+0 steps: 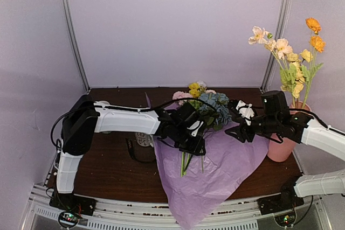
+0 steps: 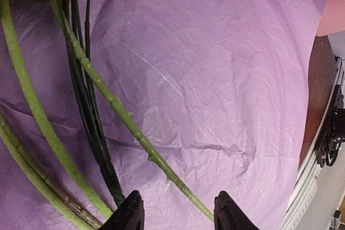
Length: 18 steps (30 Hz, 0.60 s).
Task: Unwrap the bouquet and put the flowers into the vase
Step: Adjust the fake flower with the flattened wrapping paper.
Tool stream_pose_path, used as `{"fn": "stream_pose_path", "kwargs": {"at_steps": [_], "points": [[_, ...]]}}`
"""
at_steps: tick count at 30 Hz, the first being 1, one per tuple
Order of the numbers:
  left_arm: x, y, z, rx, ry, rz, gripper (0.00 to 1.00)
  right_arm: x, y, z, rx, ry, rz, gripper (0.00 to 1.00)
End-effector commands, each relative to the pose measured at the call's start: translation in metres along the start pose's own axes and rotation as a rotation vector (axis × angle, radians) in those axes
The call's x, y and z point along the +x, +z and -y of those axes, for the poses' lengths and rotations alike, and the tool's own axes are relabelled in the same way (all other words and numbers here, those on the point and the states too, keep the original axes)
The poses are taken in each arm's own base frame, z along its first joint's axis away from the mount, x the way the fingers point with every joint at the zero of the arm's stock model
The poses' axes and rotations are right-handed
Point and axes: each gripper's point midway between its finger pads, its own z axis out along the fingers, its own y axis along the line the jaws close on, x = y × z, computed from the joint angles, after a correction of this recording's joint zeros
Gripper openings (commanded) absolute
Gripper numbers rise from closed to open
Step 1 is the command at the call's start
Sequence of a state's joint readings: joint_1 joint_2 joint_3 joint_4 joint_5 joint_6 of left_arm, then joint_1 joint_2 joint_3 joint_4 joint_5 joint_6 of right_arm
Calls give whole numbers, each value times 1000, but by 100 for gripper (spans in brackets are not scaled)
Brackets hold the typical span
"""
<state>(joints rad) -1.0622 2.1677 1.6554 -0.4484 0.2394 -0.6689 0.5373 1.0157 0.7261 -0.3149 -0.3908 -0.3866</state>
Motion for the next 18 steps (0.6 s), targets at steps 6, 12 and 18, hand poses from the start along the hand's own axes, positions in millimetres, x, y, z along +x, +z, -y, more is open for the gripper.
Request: {"fn": "stream_pose_path", "kwargs": {"at_steps": [6,12,18], "points": [[1,21,3,32,-45,-39,45,-4,-2,7,46,-15,16,63],[-7,27,8,62,-51,-17,31,-3,-1,7,47,-17,11,63],[-14,17,4,73,-70,8,5,-1,0,9,59,-11,7,63]]}}
